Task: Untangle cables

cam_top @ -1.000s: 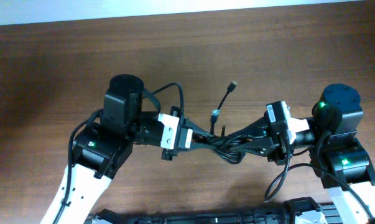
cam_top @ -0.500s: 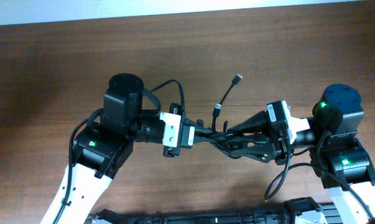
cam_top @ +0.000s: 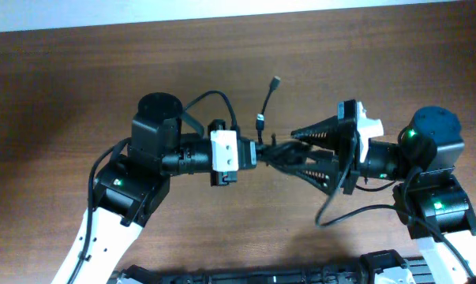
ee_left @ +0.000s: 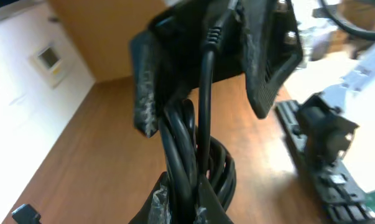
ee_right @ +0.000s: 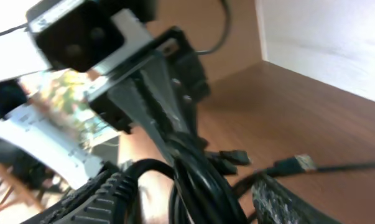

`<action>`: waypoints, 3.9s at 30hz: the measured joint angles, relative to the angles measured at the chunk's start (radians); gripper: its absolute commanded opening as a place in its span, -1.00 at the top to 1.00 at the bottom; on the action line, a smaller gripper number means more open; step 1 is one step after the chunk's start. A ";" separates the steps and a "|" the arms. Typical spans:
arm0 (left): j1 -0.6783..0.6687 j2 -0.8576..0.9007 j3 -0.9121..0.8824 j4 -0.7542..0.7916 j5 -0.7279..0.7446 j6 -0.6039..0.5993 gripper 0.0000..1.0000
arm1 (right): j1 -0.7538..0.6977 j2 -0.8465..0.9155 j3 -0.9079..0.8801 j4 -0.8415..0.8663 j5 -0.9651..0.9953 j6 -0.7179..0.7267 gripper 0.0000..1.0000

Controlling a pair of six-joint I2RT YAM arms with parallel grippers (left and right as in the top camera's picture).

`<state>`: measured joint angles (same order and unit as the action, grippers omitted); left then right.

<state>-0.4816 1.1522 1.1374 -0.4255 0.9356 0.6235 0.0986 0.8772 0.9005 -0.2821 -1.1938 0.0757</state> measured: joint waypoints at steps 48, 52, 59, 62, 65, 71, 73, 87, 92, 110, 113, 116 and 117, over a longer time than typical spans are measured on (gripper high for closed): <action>-0.002 0.002 0.000 0.359 -0.604 -0.743 1.00 | 0.000 0.001 0.000 -0.066 0.482 0.370 -0.67; -0.002 0.002 0.000 0.386 -0.604 -0.848 1.00 | 0.000 0.001 0.000 -0.046 0.427 0.336 -0.59; -0.002 0.002 0.000 0.392 -0.604 -1.031 1.00 | 0.000 0.001 0.000 -0.045 0.310 0.205 -0.58; -0.009 0.004 0.000 0.393 -0.604 -1.070 1.00 | 0.000 0.001 0.000 -0.046 0.246 0.138 -0.58; -0.041 0.018 0.000 0.395 -0.609 -1.086 1.00 | 0.000 0.001 0.000 -0.047 0.222 0.110 -0.58; -0.090 0.046 0.000 0.408 -0.607 -1.096 1.00 | 0.000 0.001 0.000 -0.054 0.209 0.077 -0.58; -0.090 0.046 0.000 0.409 -0.607 -1.097 1.00 | 0.000 0.001 0.000 -0.076 0.223 0.075 -0.58; -0.090 0.046 0.000 0.417 -0.532 -1.138 1.00 | 0.000 0.011 0.000 -0.101 0.296 0.074 0.04; -0.090 0.046 0.000 0.426 -0.505 -1.171 1.00 | 0.000 0.016 0.000 -0.099 0.307 0.070 0.45; -0.099 0.047 0.000 0.423 -0.627 -1.311 1.00 | 0.000 0.016 0.000 -0.077 0.284 0.060 0.93; -0.100 0.047 0.000 0.422 -0.673 -1.424 1.00 | 0.000 0.016 0.000 -0.075 0.269 0.059 0.92; -0.100 0.047 0.000 0.422 -0.730 -1.528 1.00 | 0.000 0.016 0.000 -0.068 0.261 0.059 0.92; -0.100 0.047 0.000 0.422 -0.744 -1.547 1.00 | 0.000 0.016 0.000 -0.068 0.259 0.059 0.92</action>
<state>-0.5816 1.1992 1.1370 -0.0040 0.1917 -0.9230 0.0986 0.8932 0.9005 -0.3500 -0.9348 0.1349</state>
